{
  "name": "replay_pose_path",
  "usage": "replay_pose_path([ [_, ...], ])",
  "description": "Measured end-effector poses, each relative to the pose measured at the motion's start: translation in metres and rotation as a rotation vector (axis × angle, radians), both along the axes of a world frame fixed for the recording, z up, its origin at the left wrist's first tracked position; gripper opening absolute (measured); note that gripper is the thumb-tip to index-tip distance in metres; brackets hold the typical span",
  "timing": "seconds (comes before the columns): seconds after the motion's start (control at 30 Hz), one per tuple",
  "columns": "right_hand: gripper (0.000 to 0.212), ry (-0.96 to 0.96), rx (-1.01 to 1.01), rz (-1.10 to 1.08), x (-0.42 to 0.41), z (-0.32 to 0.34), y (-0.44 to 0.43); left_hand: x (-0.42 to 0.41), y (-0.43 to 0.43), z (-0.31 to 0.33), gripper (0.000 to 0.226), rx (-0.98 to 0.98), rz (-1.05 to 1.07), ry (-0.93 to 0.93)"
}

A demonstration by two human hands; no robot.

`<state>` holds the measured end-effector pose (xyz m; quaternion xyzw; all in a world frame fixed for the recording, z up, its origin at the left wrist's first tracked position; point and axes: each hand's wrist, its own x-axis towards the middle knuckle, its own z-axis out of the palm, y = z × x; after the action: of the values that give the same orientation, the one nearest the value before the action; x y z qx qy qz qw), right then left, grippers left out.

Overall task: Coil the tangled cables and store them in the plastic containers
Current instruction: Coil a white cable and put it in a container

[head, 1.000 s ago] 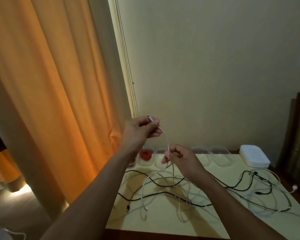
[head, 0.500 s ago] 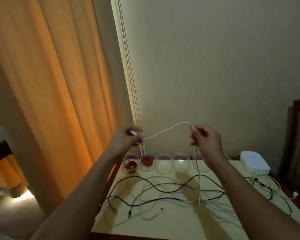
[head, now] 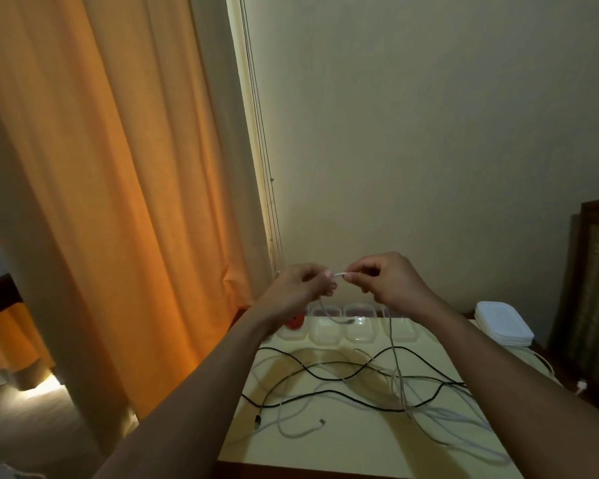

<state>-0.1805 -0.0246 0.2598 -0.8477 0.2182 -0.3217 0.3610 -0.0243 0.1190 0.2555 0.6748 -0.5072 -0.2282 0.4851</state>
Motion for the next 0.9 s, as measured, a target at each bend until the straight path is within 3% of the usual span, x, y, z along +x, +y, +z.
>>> replay_pose_path([
  [0.1,0.007,0.009,0.032,0.002,-0.006,-0.001,0.001,-0.004,-0.007,0.001,0.018,-0.001,0.025,-0.163],
  [0.2,0.011,-0.025,0.210,0.103,-0.010,-0.006,0.002,-0.004,-0.012,0.004,0.021,-0.094,0.098,-0.226],
  [0.3,0.016,-0.061,0.333,0.183,-0.015,-0.030,-0.003,0.006,-0.013,0.021,0.024,-0.247,0.248,-0.140],
  [0.4,0.023,0.106,0.364,0.184,-0.029,-0.065,-0.018,0.034,-0.004,0.045,0.026,-0.395,0.454,-0.052],
  [0.53,0.025,0.114,0.434,0.005,-0.044,-0.081,-0.045,0.076,0.010,0.056,0.026,-0.404,0.570,-0.128],
  [0.67,0.024,-0.151,0.333,-0.210,-0.023,-0.008,-0.063,0.070,0.008,0.048,0.027,-0.275,0.452,-0.156],
  [0.9,0.018,-0.529,0.118,-0.065,0.000,0.184,-0.058,0.039,-0.008,0.028,0.026,-0.177,0.328,-0.071],
])
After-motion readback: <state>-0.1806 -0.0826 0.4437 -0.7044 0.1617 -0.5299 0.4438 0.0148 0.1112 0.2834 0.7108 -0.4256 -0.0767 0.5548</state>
